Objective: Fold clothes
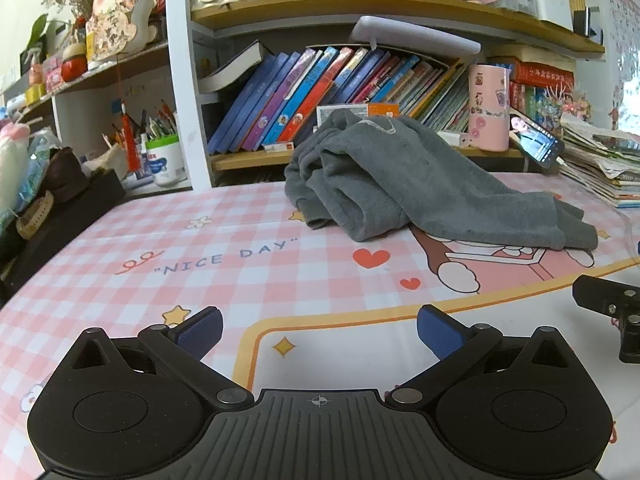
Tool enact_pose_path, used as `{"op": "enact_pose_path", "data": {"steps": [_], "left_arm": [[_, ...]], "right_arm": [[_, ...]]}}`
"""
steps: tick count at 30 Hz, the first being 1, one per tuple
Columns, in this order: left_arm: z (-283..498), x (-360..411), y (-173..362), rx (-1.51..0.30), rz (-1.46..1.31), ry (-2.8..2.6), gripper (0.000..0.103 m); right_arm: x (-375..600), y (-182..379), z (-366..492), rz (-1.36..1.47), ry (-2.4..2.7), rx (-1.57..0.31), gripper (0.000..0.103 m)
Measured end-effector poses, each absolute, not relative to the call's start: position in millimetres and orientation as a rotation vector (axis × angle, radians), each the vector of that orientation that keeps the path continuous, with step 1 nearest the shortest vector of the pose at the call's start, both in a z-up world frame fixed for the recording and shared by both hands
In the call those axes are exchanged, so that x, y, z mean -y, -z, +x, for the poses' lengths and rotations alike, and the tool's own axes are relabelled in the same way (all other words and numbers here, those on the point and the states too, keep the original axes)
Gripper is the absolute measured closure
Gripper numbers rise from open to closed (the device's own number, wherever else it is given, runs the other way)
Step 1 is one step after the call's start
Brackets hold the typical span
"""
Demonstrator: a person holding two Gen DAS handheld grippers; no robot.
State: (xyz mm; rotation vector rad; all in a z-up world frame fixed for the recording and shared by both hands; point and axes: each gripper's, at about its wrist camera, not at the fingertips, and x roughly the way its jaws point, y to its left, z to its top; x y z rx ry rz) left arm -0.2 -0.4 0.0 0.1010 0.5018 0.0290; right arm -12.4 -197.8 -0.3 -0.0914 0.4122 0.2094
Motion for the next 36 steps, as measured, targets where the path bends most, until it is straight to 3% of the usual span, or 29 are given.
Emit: {"op": "enact_pose_path", "data": {"steps": [36], "left_arm": [[2, -4, 1, -0.528, 0.058, -0.021, 0.0]], "right_arm": [[197, 0, -12, -0.109, -0.205, -0.412, 0.0]]}}
